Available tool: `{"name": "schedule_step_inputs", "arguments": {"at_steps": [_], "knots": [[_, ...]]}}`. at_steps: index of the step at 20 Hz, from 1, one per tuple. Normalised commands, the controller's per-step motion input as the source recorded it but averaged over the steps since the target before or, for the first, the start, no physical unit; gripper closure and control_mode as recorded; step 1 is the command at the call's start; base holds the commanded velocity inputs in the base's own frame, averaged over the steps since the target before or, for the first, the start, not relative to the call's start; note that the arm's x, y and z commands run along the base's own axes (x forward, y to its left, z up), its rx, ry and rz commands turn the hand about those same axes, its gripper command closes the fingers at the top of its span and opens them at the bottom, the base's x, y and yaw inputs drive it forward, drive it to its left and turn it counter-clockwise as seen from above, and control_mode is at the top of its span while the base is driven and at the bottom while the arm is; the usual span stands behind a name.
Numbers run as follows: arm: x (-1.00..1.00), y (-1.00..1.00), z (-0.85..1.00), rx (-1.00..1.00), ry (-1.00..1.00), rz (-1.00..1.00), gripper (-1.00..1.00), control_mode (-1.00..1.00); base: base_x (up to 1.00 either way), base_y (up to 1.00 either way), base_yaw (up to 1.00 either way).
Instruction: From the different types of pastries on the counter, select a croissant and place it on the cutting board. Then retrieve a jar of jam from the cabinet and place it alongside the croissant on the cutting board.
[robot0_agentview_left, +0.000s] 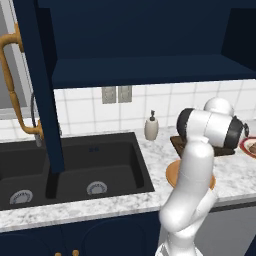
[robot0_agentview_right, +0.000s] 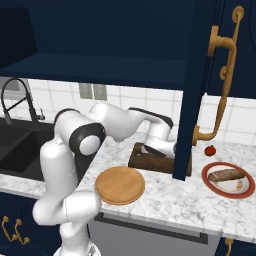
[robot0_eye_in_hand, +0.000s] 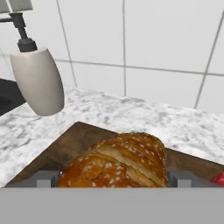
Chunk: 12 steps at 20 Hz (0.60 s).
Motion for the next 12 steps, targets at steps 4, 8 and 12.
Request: {"name": "schedule_step_inputs", "arguments": {"at_steps": [4,8,12], "knots": [[0.27,0.69,0.00,0.00,0.00,-0.07,1.00,-1.00,0.00,0.00,0.00],[0.17,0.34,0.00,0.00,0.00,-0.03,-1.00,-1.00,0.00,0.00,0.00],[-0.11,-0.01,0.00,0.00,0.00,0.00,-1.00,-1.00,0.00,0.00,0.00]]}}
